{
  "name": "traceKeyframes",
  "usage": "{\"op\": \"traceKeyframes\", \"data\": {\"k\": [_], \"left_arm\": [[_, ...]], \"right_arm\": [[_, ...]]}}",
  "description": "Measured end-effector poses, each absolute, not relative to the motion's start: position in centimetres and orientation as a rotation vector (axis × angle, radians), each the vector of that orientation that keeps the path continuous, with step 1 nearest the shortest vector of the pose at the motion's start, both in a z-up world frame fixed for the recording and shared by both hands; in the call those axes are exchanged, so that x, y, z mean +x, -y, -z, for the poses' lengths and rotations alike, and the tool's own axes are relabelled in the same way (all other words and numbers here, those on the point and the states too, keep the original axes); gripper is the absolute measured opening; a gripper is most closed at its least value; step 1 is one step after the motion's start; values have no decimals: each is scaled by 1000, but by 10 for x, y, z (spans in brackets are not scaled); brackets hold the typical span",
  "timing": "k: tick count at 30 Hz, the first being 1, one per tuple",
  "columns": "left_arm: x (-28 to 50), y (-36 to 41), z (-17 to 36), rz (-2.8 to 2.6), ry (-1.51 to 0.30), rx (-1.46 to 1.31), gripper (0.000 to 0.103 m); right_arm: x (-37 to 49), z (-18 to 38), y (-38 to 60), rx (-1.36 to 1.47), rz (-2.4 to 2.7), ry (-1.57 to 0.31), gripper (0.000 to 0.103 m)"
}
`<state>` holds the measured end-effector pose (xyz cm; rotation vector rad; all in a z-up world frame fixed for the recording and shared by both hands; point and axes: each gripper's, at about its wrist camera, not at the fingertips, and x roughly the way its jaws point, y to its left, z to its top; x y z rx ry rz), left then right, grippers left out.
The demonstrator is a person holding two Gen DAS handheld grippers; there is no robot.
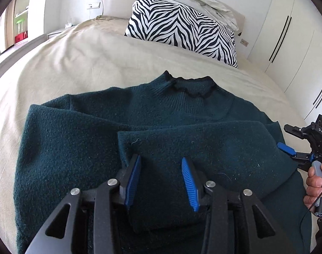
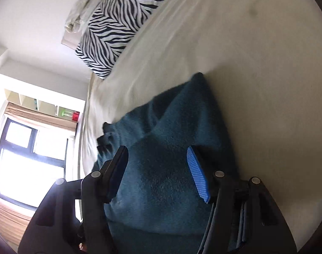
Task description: Fold small clothes
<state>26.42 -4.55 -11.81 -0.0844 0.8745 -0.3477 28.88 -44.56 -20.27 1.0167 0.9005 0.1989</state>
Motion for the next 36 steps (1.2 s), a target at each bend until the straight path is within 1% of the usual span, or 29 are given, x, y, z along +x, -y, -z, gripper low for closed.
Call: {"op": "traceKeyframes", "data": {"k": [1, 2, 4, 6, 8, 9, 10, 12, 13, 14, 15, 16, 17, 19, 22, 24, 26, 27, 30, 32, 36], "left_arm": [[264, 46, 118, 351, -871, -84, 44], [264, 45, 119, 354, -867, -86, 45], [263, 45, 120, 355, -860, -88, 45], [262, 46, 120, 347, -855, -76, 45], [261, 50, 119, 338, -853, -56, 46], [260, 51, 119, 334, -852, -47, 47], [259, 52, 119, 332, -851, -41, 47], [258, 53, 117, 329, -855, -34, 48], [256, 54, 114, 324, -861, -23, 48], [253, 54, 110, 317, -869, -3, 48], [246, 53, 105, 310, -871, 14, 49], [237, 51, 100, 305, -867, 20, 51], [227, 46, 95, 298, -862, 20, 61], [204, 29, 86, 279, -849, -10, 72], [169, -6, 82, 237, -849, -74, 73], [150, -29, 89, 192, -890, -79, 73], [136, -53, 99, 154, -928, -97, 72], [130, -65, 103, 166, -935, -135, 69], [116, -92, 105, 115, -948, -193, 69], [109, -102, 98, 142, -919, -261, 68], [114, -92, 73, 230, -865, -277, 68]], "right_arm": [[281, 207, 449, 1030, -232, -842, 53], [273, 208, 451, 1026, -248, -812, 53], [256, 206, 455, 1014, -236, -812, 54], [240, 196, 458, 992, -192, -822, 58], [227, 183, 460, 988, -210, -772, 58], [221, 180, 461, 979, -213, -763, 61], [220, 181, 460, 964, -204, -774, 63], [223, 199, 457, 933, -199, -847, 64], [220, 205, 456, 902, -215, -848, 59], [213, 202, 457, 882, -211, -838, 58], [205, 197, 458, 885, -196, -846, 60], [194, 189, 459, 888, -176, -844, 60], [180, 179, 460, 874, -156, -829, 61], [149, 159, 460, 815, -158, -784, 61], [97, 141, 458, 779, -178, -764, 61], [64, 135, 455, 753, -172, -767, 61], [33, 137, 453, 752, -168, -779, 61], [19, 140, 453, 766, -166, -790, 61], [-21, 151, 449, 782, -156, -825, 61], [-43, 157, 445, 788, -149, -834, 61], [-78, 163, 442, 828, -152, -819, 61]]}}
